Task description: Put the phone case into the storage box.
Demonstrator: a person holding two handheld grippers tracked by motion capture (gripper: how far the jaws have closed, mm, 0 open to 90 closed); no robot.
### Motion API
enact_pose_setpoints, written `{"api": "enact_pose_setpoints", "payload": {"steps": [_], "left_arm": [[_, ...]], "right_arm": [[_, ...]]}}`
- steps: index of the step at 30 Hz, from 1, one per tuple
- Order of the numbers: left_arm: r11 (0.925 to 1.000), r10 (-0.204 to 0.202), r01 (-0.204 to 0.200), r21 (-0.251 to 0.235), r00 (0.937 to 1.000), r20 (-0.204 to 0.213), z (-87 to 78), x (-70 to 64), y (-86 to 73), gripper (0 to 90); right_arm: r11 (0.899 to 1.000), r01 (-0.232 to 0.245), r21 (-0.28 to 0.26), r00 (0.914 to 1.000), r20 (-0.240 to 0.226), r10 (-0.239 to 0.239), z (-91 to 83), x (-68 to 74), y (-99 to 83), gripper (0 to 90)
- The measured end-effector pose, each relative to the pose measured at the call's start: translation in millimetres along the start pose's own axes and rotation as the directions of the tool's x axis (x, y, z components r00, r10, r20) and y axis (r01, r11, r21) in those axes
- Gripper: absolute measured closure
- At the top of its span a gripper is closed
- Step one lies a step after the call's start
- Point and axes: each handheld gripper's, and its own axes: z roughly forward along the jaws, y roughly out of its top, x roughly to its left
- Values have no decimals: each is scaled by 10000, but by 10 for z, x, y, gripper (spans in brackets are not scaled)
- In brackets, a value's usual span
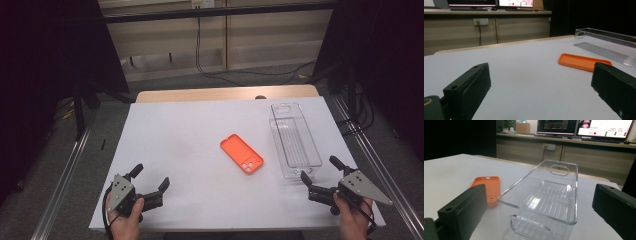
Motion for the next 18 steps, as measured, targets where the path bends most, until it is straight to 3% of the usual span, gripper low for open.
{"api": "enact_pose_setpoints", "payload": {"steps": [10,14,18], "left_arm": [[9998,-24,22,-198,9999,-119,24,-63,39,23],[9996,-193,197,-185,9996,207,69,-94,53,30],[10000,79,-77,-61,9992,390,115,-116,71,24]], "right_arm": [[10000,-38,33,9999,93,38,10,-19,-11,0],[9999,-145,14,9999,36,145,21,-28,-19,0],[9997,-247,32,9997,24,247,22,-36,-23,0]]}}
